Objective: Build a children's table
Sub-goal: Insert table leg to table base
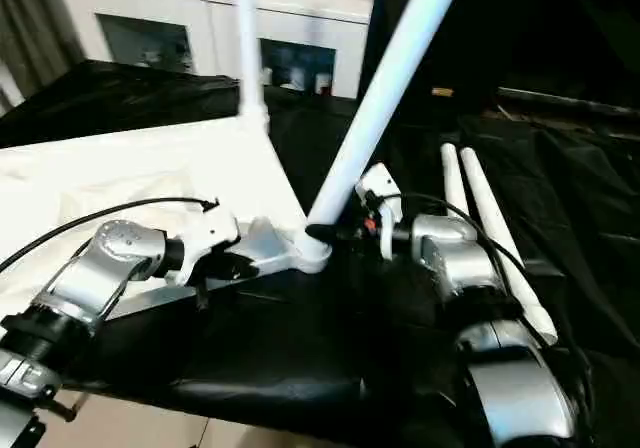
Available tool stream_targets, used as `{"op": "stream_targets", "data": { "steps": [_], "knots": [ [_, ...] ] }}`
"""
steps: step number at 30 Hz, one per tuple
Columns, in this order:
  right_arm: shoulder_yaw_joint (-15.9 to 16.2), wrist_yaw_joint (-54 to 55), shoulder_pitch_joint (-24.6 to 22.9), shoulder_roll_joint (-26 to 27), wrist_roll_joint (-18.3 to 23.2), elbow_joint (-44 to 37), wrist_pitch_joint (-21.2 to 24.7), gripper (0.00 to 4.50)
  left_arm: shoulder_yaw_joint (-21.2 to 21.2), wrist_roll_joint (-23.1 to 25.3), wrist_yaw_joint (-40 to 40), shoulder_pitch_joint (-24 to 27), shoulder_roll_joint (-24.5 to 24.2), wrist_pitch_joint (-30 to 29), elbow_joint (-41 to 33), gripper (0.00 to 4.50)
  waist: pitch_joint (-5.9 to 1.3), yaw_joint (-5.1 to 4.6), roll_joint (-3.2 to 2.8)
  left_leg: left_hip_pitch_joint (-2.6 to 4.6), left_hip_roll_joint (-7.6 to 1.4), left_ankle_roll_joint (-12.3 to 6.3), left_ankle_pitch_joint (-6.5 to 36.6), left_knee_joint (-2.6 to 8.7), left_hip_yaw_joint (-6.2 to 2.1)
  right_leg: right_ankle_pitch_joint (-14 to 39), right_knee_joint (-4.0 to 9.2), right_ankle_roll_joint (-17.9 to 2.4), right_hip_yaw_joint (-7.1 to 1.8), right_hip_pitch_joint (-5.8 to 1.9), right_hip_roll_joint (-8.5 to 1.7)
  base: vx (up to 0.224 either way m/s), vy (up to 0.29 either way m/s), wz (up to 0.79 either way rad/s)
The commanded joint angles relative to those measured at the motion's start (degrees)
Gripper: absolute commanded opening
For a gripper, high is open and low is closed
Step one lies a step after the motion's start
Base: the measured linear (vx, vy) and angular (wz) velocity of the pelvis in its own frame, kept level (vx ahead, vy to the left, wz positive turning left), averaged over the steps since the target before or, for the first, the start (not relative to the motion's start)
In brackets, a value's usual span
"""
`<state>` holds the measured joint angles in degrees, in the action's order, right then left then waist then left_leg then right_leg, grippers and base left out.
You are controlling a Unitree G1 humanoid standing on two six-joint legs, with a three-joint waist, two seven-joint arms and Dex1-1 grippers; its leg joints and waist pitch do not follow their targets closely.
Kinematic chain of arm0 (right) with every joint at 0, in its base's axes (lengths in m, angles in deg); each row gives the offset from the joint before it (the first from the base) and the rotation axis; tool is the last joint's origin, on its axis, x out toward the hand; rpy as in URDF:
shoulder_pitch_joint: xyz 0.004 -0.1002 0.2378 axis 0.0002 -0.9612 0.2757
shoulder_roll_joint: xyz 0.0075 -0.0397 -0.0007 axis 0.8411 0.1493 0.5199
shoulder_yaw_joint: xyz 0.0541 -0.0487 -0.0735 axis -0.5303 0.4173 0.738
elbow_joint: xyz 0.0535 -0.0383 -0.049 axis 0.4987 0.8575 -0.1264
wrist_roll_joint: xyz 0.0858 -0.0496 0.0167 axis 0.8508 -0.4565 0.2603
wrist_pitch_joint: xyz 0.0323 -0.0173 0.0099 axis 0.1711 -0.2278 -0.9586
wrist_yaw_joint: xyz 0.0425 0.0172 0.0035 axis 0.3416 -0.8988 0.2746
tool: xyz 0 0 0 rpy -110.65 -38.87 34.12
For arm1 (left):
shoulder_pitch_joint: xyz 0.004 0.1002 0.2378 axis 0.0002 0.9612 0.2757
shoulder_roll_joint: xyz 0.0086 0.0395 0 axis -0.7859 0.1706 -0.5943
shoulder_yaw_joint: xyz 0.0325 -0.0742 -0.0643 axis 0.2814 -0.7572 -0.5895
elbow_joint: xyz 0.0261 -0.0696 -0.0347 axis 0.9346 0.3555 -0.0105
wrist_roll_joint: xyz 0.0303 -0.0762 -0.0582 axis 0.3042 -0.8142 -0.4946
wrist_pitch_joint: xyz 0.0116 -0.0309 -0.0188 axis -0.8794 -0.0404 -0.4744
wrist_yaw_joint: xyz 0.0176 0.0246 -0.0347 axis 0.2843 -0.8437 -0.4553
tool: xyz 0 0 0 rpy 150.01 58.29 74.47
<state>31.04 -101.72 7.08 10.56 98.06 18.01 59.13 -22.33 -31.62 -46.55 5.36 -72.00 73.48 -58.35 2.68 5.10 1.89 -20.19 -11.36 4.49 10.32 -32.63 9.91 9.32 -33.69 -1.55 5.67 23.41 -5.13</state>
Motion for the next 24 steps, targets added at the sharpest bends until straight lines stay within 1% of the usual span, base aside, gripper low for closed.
{"op": "stream_targets", "data": {
  "steps": [1,2,5,6,7,8,9,12,14,15,19,22,23,24],
  "knots": [
    [0.8,0.6,-1.3,-0.1,-0.1,-1.6,1.7,1.95,0.1,-1.3,-1.4,-1.3,1.6,4.3,-2.9,0.0,-3.69,-0.08,-0.37,0.2,-2.06,-2.39,10.3,3.38,0.04,11.1,3.07,-12.4,-3.09,-3.5,-3.28,0.0,0.0,0.0],
    [0.6,1.1,-2.1,0.0,0.4,-3.8,2.9,1.95,-0.1,-1.7,-1.6,-1.3,1.7,4.9,-2.6,0.0,-3.71,0.0,-0.3,0.21,-2.04,-2.52,9.5,3.33,0.06,10.0,2.94,-12.4,-3.1,-3.51,-3.21,0.0,0.0,0.0],
    [0.4,1.5,-3.1,0.2,1.2,-6.7,4.6,1.95,-0.3,-1.3,-0.8,-1.6,1.6,6.3,-1.5,0.0,-3.84,0.02,-0.31,0.14,-2.02,-2.82,8.3,3.25,0.04,8.1,2.66,-12.7,-3.03,-3.54,-3.17,0.0,0.0,0.0],
    [0.3,1.6,-3.3,0.2,1.4,-7.3,5.0,1.95,-0.3,-1.2,-1.0,-1.6,1.5,6.3,-1.3,0.0,-3.77,0.05,-0.36,0.14,-2.02,-2.77,8.5,3.28,0.05,8.4,2.74,-12.7,-3.02,-3.52,-3.18,0.0,0.0,0.0],
    [0.3,1.7,-3.5,0.2,1.6,-8.1,5.4,1.95,-0.2,-1.0,-1.2,-1.5,1.2,6.7,-1.2,0.0,-3.75,0.13,-0.61,0.21,-2.04,-2.59,9.0,3.27,0.04,9.0,2.8,-12.6,-3.06,-3.47,-3.25,0.0,0.0,0.0],
    [0.2,1.8,-3.8,0.1,1.7,-8.8,5.9,1.95,-0.1,-0.8,-1.3,-1.5,1.0,7.2,-0.9,0.0,-3.72,0.12,-0.46,0.24,-2.06,-2.4,9.6,3.31,0.07,9.7,2.91,-12.4,-3.06,-3.43,-3.24,0.0,0.0,0.0],
    [0.4,2.0,-4.1,0.0,1.6,-9.7,6.1,1.95,-0.1,-0.6,-1.3,-1.6,0.9,7.7,-0.3,0.0,-3.69,0.2,-0.56,0.22,-2.01,-2.32,9.8,3.32,0.04,10.0,2.97,-12.2,-3.06,-3.46,-3.25,0.0,0.0,0.0],
    [0.3,2.7,-4.6,-0.1,1.8,-10.9,6.9,1.95,0.0,0.0,-0.8,-1.8,0.7,9.0,0.5,0.0,-3.64,0.2,-0.57,0.3,-1.97,-1.65,11.1,3.41,0.01,12.2,3.24,-11.4,-3.08,-3.36,-3.28,0.0,0.0,0.0],
    [0.3,3.0,-4.8,-0.2,2.0,-11.8,7.6,1.95,0.0,-0.1,-1.0,-1.8,0.8,9.4,0.8,0.0,-3.67,0.2,-0.52,0.32,-2.0,-1.53,11.1,3.43,-0.03,12.1,3.19,-11.2,-3.1,-3.35,-3.27,0.0,0.0,0.0],
    [0.5,2.8,-5.1,-0.4,2.0,-12.5,8.1,1.95,-0.1,-0.2,-1.2,-1.8,0.9,9.4,0.9,0.0,-3.68,0.19,-0.43,0.21,-1.95,-1.52,10.9,3.41,-0.02,12.0,3.14,-11.2,-3.09,-3.42,-3.25,0.0,0.0,0.0],
    [0.7,2.8,-5.4,-0.6,1.9,-13.3,8.5,1.95,0.0,-0.3,-1.5,-1.8,0.9,9.3,1.1,0.0,-3.65,0.21,-0.45,0.2,-1.97,-1.45,10.8,3.39,-0.03,12.2,3.11,-11.1,-3.09,-3.4,-3.29,0.0,0.0,0.0],
    [1.5,2.1,-5.6,-1.7,1.5,-14.6,9.3,1.95,0.1,-0.2,-1.8,-2.0,0.9,9.6,1.4,0.0,-3.71,0.24,-0.45,0.1,-1.95,-1.64,9.9,3.36,-0.07,11.0,2.96,-11.2,-3.09,-3.5,-3.27,0.0,0.0,0.0],
    [2.3,1.7,-5.0,-2.8,0.7,-14.5,9.8,1.95,0.1,-0.1,-2.1,-2.0,0.8,9.7,1.5,0.0,-3.71,0.28,-0.52,0.22,-1.88,-1.62,10.0,3.29,-0.01,11.1,3.04,-11.2,-3.07,-3.44,-3.19,0.0,0.0,0.0],
    [2.3,1.7,-5.0,-2.8,0.7,-14.5,9.8,1.95,0.1,-0.1,-2.1,-2.0,0.8,9.7,1.5,0.0,-3.71,0.29,-0.48,0.23,-1.91,-1.59,9.9,3.3,-0.01,11.0,3.02,-11.2,-3.06,-3.47,-3.19,0.0,0.0,0.0]
  ]
}}
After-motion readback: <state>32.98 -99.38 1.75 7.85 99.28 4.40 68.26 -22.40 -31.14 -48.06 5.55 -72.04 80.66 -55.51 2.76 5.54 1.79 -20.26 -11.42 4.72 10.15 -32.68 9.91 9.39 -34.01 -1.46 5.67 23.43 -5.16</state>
